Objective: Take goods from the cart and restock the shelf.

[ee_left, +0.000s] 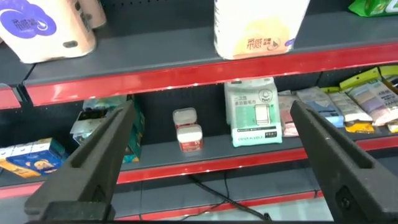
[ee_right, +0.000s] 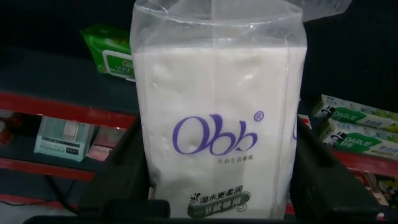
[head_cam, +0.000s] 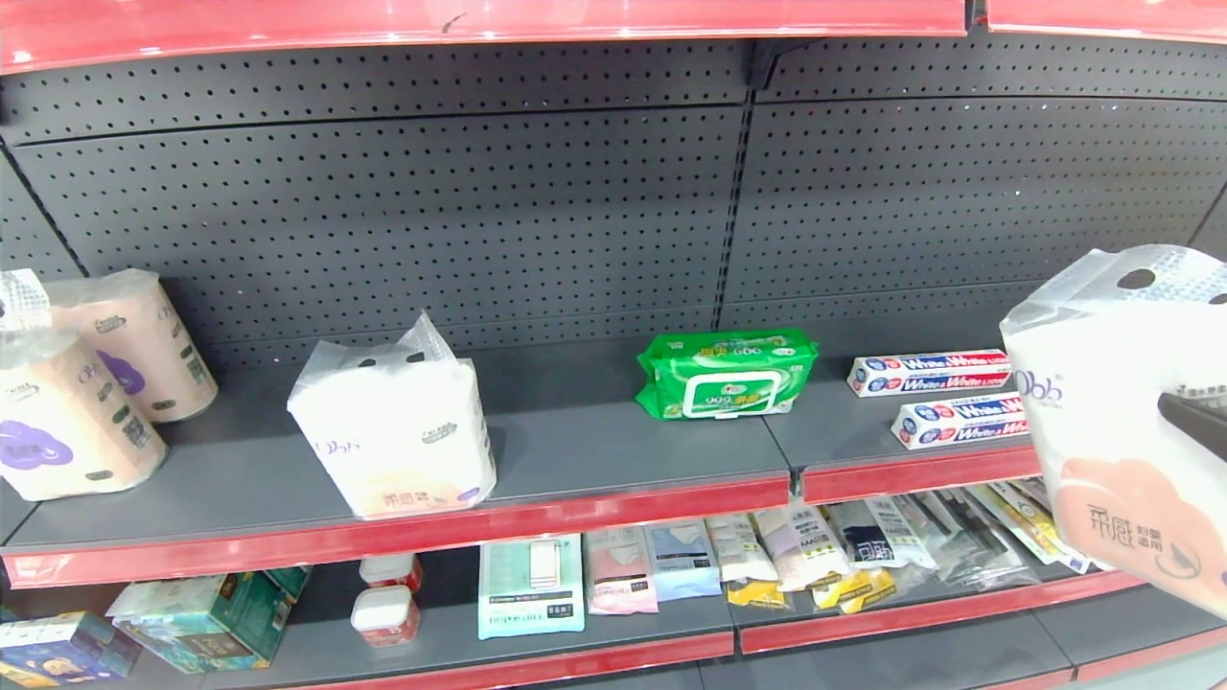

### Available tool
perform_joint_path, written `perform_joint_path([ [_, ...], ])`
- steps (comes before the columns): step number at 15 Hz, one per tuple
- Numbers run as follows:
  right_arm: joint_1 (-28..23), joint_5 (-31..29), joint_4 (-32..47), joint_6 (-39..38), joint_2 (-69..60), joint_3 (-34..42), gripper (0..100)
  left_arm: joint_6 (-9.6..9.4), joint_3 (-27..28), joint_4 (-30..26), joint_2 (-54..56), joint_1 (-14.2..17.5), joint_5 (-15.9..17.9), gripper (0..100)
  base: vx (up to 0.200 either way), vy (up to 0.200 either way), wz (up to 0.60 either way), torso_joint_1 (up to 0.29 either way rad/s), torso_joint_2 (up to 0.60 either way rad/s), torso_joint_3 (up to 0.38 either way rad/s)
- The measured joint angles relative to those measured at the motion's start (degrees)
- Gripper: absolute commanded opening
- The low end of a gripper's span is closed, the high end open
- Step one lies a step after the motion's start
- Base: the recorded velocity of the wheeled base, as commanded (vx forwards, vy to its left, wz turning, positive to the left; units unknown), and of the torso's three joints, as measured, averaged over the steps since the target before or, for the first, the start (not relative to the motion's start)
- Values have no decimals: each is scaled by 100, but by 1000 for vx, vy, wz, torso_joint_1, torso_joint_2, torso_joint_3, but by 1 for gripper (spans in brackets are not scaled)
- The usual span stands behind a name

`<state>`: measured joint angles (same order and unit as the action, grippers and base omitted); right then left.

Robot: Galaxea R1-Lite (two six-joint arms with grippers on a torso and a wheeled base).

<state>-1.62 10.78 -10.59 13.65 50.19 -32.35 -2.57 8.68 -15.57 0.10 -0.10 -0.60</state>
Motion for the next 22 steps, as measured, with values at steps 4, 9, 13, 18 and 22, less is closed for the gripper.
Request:
perform_joint_path([
  [4,-11,2,12,-20,41,33,0,1,0,-2,-2,-4,-2,100,0,0,600,7,2,0],
  [9,-27,0,-2,-35,111,27,0,1,2,0,-2,2,0,100,0,0,480,1,1,2],
  [13,-66,13,-18,-55,177,-50,0,4,2,0,0,0,11,100,0,0,0,0,0,0],
  [18,718,17,-1056,-495,879,-328,0,217,-328,934,0,2,126,100,0,0,0,0,0,0],
  [22,1354,-9,-1855,-696,1757,-439,0,11,-522,1139,0,2,100,100,0,0,0,0,0,0],
])
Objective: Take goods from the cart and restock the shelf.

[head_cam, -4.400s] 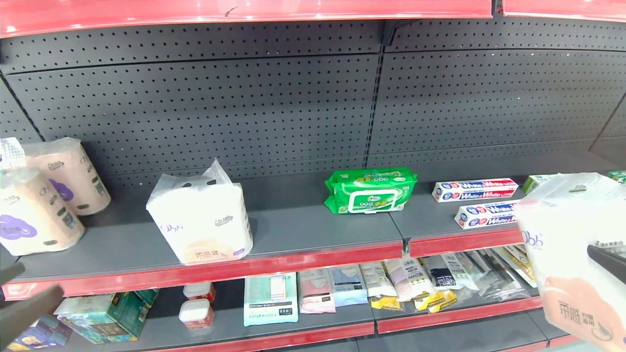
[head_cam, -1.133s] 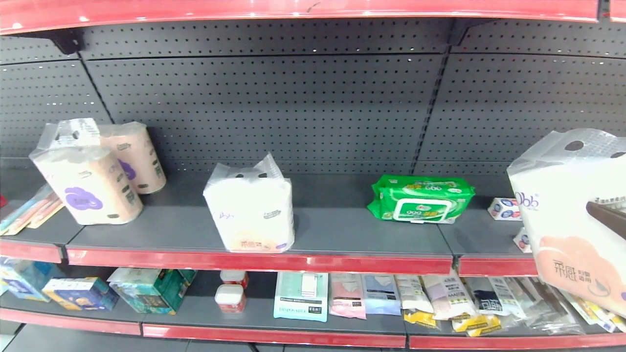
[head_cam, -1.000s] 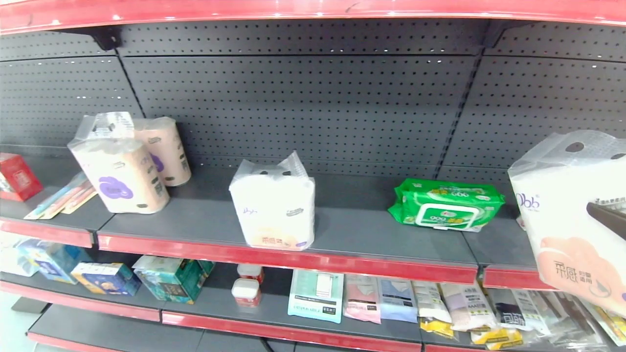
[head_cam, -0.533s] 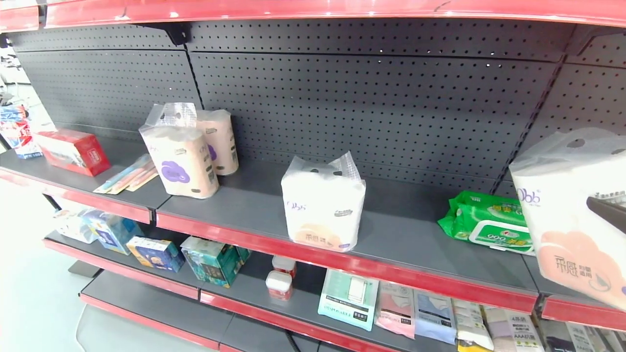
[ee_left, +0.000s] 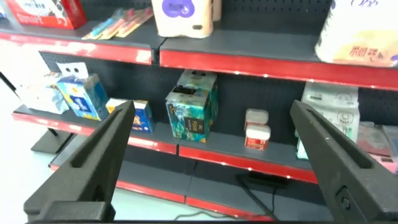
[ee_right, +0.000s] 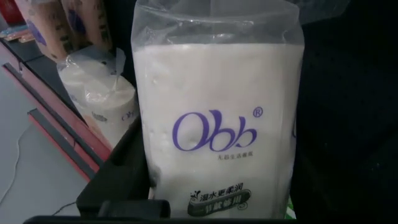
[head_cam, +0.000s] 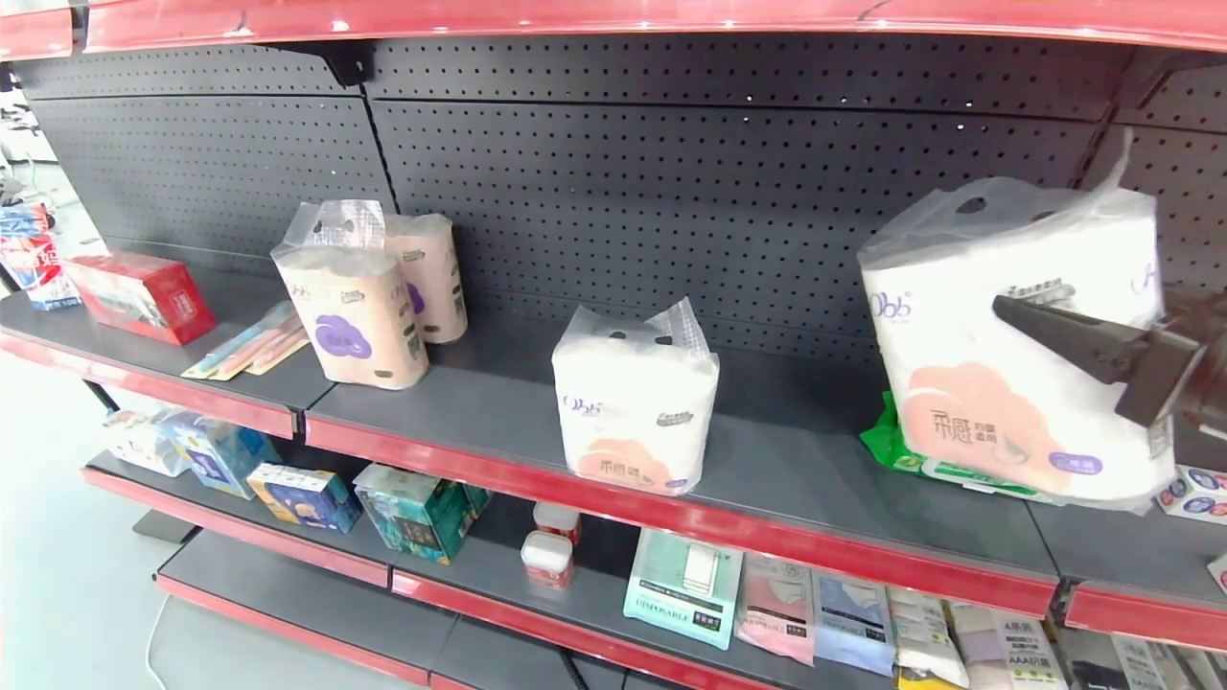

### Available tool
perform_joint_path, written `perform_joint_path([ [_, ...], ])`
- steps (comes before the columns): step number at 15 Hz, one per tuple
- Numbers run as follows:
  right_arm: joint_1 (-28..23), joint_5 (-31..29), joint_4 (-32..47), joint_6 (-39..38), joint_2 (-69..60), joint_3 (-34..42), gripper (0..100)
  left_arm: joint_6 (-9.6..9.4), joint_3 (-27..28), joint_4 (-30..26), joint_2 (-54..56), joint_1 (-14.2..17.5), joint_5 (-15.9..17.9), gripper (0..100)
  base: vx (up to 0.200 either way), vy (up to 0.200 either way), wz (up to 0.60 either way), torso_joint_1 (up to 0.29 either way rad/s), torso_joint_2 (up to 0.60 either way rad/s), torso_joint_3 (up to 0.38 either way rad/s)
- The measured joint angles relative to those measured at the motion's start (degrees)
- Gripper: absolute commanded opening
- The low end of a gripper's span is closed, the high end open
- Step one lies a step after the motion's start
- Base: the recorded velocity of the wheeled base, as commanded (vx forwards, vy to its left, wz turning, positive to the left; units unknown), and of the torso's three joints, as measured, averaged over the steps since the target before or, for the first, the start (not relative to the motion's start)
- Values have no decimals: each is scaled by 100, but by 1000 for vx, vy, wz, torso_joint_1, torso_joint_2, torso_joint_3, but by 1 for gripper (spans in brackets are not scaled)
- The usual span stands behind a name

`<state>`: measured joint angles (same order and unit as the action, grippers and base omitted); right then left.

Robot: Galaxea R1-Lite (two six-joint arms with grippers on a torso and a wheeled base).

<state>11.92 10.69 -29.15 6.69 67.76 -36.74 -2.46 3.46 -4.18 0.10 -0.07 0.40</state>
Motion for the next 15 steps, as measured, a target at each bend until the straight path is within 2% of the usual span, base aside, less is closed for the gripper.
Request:
perform_joint_path([
  [2,119,9,-24,-112,234,-62,0,85,-77,112,-10,0,-87,100,0,0,0,0,0,0],
  [4,133,6,-29,-123,313,-57,0,4,-96,134,-37,49,-575,100,0,0,0,0,0,0],
  [6,141,9,-24,-123,339,-9,0,6,-146,262,-39,65,-669,100,0,0,0,0,0,0],
  [8,139,9,-29,-123,352,-5,0,23,-189,282,-56,34,-497,100,0,0,0,0,0,0],
  [10,139,6,-29,-122,352,-5,0,99,-267,345,-73,-11,-56,100,0,0,0,0,0,0],
  [15,124,6,-30,-123,380,-51,0,143,-341,402,-20,-4,-43,100,0,0,0,0,0,0],
])
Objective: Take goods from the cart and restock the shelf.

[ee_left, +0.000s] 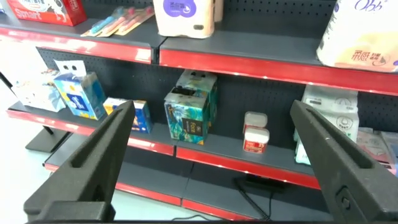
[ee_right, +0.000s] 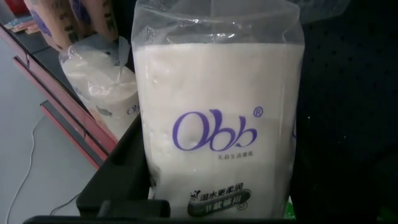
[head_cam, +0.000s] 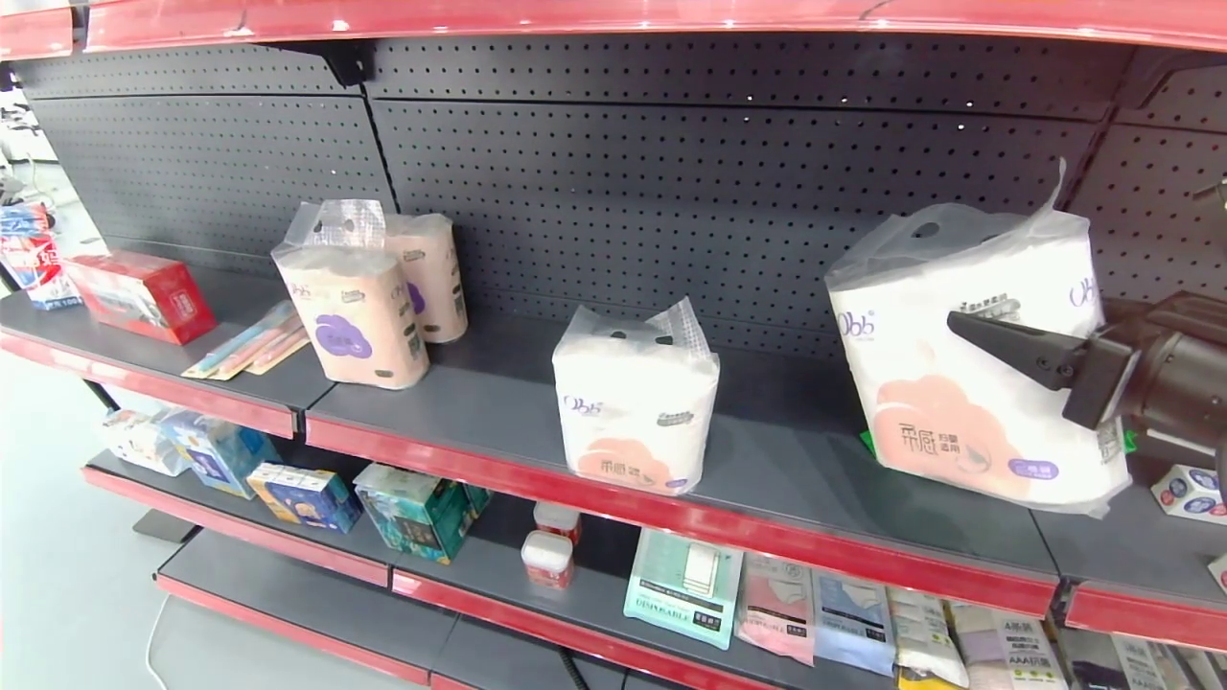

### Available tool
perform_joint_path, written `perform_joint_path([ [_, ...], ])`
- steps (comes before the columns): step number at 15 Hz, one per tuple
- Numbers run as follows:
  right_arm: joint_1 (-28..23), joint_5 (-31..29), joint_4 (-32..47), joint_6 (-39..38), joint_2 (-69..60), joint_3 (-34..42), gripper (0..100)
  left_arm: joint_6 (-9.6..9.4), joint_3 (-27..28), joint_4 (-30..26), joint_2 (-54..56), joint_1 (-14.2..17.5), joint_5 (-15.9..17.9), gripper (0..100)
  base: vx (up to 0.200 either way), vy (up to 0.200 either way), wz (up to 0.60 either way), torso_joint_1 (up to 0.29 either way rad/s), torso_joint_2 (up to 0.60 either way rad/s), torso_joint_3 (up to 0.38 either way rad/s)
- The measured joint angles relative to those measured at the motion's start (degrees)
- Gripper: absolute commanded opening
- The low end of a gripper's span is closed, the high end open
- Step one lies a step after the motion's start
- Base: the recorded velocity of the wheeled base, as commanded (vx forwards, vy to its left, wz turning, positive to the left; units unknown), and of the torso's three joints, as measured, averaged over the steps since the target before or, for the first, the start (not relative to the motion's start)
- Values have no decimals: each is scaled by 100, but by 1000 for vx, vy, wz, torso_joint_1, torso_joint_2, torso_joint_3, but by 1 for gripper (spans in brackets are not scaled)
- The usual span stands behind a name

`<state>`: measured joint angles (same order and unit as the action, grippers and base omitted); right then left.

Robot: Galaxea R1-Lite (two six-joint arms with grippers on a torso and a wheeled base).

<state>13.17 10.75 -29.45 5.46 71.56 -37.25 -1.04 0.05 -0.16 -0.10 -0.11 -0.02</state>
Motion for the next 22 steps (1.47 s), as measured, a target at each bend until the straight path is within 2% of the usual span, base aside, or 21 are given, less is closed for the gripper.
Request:
perform_joint_path([
  [4,22,20,-29,-7,165,-95,0,33,-5,0,10,4,-5,100,0,0,0,0,0,0],
  [7,33,22,-478,-13,575,-271,0,35,-5,0,10,1,-5,100,0,0,0,0,0,0],
  [13,-2,96,-1026,-223,1869,-1034,0,35,-5,0,10,0,-5,100,0,0,0,0,0,0],
  [18,-33,585,-1297,-311,2966,-1872,0,33,-5,-2,10,4,-5,100,0,0,0,0,0,0],
  [22,-121,1404,-1339,-279,3786,-2699,0,33,-5,-2,10,0,-2,100,0,0,0,0,0,0],
])
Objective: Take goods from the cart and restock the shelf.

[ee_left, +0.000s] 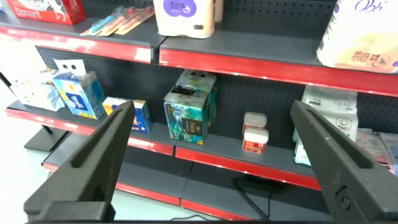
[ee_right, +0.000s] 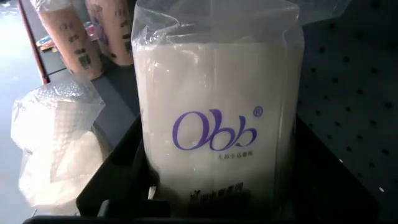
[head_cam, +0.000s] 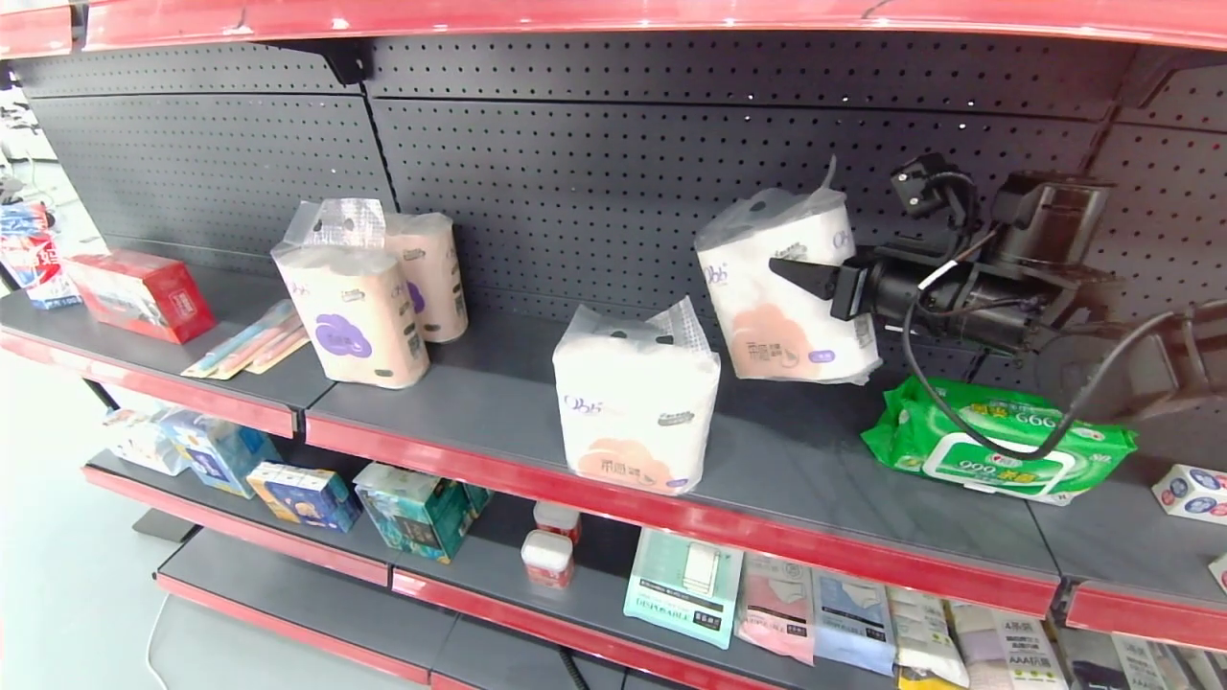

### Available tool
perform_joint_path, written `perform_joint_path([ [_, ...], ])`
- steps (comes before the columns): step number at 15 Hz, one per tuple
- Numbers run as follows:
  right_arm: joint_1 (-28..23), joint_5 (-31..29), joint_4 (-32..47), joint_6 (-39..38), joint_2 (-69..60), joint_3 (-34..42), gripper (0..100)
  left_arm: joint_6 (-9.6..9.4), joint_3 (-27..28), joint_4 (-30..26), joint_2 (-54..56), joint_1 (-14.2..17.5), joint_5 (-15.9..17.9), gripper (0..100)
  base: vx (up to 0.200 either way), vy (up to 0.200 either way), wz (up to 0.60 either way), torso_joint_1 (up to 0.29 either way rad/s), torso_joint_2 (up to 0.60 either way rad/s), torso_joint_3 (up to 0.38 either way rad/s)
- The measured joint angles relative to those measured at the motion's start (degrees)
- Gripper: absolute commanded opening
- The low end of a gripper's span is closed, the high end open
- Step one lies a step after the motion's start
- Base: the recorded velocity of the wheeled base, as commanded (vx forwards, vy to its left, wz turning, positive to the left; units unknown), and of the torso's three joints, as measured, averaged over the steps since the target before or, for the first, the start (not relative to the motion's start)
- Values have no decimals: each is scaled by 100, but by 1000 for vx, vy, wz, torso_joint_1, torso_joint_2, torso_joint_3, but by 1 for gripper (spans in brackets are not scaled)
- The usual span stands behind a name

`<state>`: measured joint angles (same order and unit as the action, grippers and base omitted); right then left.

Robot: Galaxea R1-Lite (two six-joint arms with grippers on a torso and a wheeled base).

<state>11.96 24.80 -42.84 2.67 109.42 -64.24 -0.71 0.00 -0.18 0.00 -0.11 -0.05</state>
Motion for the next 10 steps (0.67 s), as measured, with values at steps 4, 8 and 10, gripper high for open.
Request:
perform_joint_path([
  [4,-26,677,0,0,711,-684,0,2,0,0,0,0,-2,100,0,0,0,0,0,0],
  [8,-78,1527,4,-35,1434,-1429,0,0,0,2,0,1,-2,100,0,0,0,0,0,0],
  [10,-72,1713,4,-43,1685,-1630,0,0,0,0,0,0,-2,100,0,0,0,0,0,0],
])
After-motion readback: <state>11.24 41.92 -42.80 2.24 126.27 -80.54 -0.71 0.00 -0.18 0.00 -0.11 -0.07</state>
